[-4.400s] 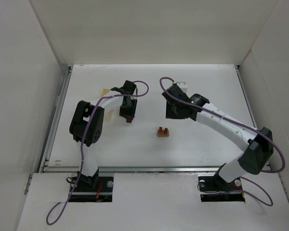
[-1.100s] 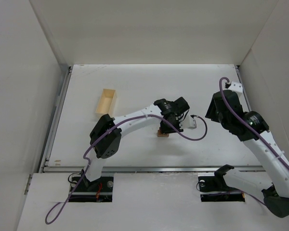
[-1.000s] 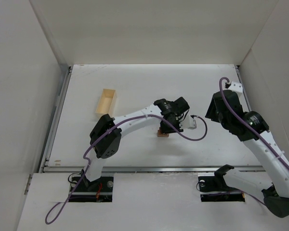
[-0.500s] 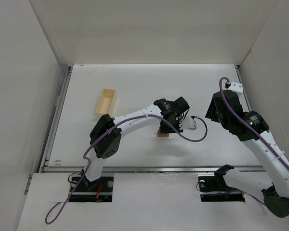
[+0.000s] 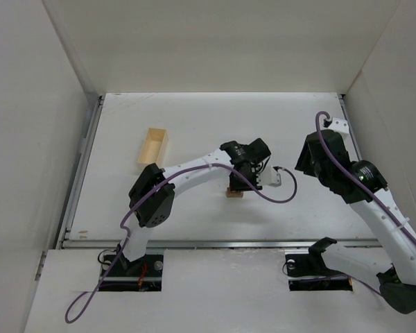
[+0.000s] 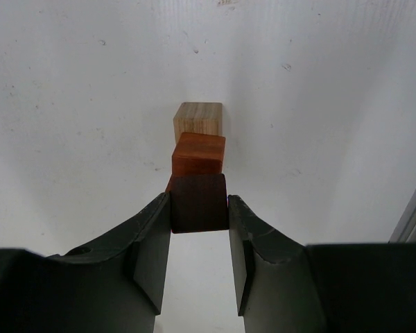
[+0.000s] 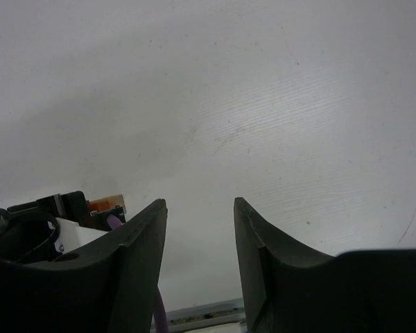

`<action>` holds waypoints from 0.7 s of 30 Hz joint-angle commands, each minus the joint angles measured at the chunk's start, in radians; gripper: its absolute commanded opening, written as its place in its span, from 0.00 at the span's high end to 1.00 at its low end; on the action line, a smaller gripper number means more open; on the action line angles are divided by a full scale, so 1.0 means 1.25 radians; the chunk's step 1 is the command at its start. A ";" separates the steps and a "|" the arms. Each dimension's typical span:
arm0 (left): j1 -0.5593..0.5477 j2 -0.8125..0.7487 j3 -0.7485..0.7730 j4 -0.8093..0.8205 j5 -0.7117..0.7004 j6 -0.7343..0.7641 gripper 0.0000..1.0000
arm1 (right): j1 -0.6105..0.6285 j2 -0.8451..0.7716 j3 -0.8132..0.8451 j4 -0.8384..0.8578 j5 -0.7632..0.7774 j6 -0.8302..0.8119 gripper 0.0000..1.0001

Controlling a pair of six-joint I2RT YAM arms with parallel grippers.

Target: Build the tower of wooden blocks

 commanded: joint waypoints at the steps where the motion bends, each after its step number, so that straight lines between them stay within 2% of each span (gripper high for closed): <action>1: 0.012 -0.007 -0.010 -0.008 0.017 0.017 1.00 | 0.000 0.002 0.001 0.024 -0.001 0.007 0.51; 21: 0.012 -0.007 -0.017 0.014 0.032 0.024 1.00 | 0.000 0.016 0.001 0.031 -0.001 0.007 0.51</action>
